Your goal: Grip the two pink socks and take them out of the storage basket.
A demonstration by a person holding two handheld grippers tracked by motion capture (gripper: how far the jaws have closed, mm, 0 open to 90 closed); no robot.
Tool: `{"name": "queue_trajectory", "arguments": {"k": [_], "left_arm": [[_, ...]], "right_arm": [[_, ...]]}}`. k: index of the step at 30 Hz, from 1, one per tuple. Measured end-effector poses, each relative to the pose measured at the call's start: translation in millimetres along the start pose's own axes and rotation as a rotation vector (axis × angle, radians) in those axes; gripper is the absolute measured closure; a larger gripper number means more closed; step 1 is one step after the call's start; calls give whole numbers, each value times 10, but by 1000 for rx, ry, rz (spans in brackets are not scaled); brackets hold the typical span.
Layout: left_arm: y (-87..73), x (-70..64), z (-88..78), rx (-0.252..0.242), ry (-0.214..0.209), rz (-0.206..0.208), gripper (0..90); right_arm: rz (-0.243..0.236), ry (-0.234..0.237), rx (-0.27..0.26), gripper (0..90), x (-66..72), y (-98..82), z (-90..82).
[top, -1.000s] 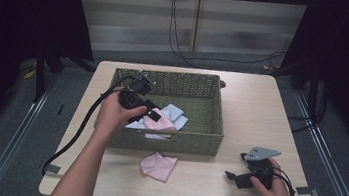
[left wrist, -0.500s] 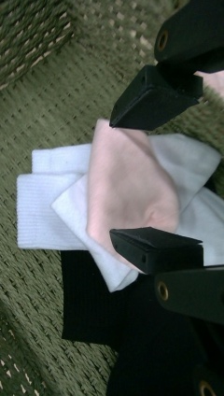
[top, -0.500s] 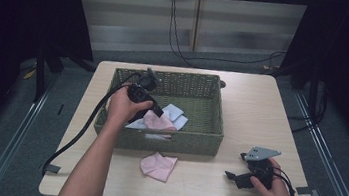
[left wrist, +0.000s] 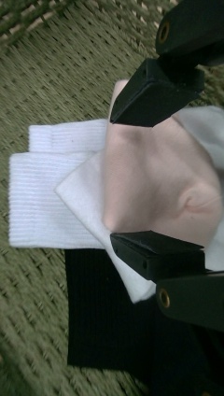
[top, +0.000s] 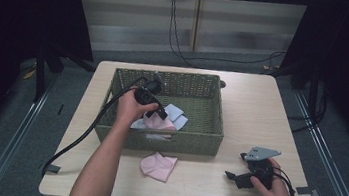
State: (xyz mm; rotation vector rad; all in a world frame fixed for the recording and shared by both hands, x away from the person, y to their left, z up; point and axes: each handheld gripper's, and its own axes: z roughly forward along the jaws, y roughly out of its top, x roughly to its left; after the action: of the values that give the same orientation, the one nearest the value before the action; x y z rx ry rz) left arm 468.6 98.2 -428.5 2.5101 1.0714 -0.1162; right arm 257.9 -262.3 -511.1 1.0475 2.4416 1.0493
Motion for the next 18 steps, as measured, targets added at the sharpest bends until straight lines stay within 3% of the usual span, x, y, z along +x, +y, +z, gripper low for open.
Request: {"name": "queue_trajectory", "arguments": {"k": [3,9,12,15,18], "left_arm": [[-7,0,84,27,17,17,360],[-8,3,166,49,31,9,397],[-10,3,164,67,40,15,543],[-6,-7,124,82,39,6,775],[-13,-30,77,93,28,9,839]], "right_arm": [[-1,0,0,95,0,0,0],[1,0,0,95,1,0,0],[0,0,0,95,0,0,0],[0,0,0,95,0,0,0],[-1,0,0,95,0,0,0]]}}
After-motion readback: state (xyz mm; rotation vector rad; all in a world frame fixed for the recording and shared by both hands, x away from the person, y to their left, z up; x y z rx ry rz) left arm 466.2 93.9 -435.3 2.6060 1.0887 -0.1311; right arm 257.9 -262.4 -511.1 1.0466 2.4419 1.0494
